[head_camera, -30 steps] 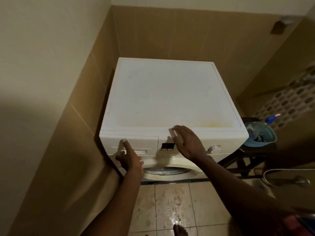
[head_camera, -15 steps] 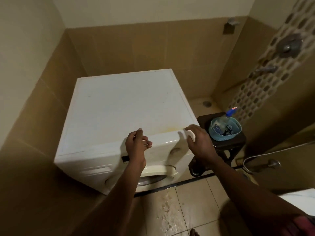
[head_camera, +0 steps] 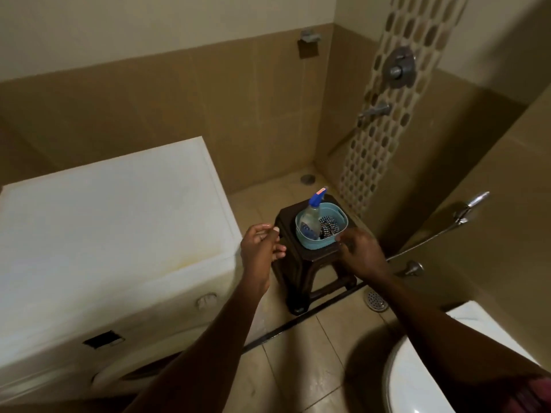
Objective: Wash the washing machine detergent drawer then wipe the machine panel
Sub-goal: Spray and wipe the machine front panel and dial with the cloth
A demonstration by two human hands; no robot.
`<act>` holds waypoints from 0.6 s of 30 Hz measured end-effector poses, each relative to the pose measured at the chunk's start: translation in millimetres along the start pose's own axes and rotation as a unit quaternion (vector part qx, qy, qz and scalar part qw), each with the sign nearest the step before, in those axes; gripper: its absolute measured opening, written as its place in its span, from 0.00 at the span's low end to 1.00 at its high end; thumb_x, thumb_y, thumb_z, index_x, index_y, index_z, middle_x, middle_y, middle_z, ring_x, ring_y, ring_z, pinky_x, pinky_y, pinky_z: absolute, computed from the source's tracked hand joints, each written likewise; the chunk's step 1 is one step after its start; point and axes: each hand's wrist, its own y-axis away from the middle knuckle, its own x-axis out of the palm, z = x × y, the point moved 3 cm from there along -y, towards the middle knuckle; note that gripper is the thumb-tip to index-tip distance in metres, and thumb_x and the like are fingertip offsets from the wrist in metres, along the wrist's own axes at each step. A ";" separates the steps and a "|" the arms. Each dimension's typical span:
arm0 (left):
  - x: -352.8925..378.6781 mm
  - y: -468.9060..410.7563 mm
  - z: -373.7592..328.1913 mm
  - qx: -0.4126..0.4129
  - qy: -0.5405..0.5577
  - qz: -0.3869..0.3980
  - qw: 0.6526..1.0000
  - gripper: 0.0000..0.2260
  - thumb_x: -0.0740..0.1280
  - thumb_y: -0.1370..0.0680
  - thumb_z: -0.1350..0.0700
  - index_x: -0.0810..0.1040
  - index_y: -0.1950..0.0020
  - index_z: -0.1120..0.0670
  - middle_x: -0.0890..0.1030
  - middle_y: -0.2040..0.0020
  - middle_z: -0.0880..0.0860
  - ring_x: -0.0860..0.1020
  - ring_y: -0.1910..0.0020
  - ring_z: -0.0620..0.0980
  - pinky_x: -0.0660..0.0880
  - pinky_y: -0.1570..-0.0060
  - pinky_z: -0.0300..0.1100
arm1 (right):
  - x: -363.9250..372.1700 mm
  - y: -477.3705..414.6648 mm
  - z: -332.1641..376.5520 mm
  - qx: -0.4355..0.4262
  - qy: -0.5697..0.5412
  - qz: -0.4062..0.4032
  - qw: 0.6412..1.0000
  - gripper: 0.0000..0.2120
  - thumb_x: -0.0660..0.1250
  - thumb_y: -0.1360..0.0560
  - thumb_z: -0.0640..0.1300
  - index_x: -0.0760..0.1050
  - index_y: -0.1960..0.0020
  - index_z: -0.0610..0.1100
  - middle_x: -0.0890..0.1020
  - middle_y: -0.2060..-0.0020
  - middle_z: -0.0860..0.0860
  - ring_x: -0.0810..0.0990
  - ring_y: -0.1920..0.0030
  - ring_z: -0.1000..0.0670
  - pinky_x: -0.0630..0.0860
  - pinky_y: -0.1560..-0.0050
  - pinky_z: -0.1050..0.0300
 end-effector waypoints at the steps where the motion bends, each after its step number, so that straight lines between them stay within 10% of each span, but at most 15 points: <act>1: 13.0 -4.1 2.7 -0.001 -0.002 0.007 1.000 0.04 0.69 0.22 0.61 0.76 0.49 0.55 0.79 0.59 0.55 0.78 0.67 0.52 0.78 0.62 0.46 | -4.7 -3.4 -11.3 0.017 -0.002 0.005 1.000 0.08 0.66 0.26 0.40 0.80 0.48 0.44 0.80 0.48 0.47 0.79 0.48 0.48 0.71 0.51 0.61; 18: 113.8 -182.9 90.5 0.001 -0.251 0.082 0.965 0.42 0.81 0.36 0.51 0.63 0.27 0.51 0.71 0.34 0.55 0.76 0.40 0.53 0.77 0.47 0.46 | 17.5 -120.6 -111.8 0.205 -0.053 0.107 0.971 0.11 0.67 0.25 0.44 0.77 0.44 0.43 0.82 0.50 0.40 0.79 0.56 0.45 0.78 0.50 0.48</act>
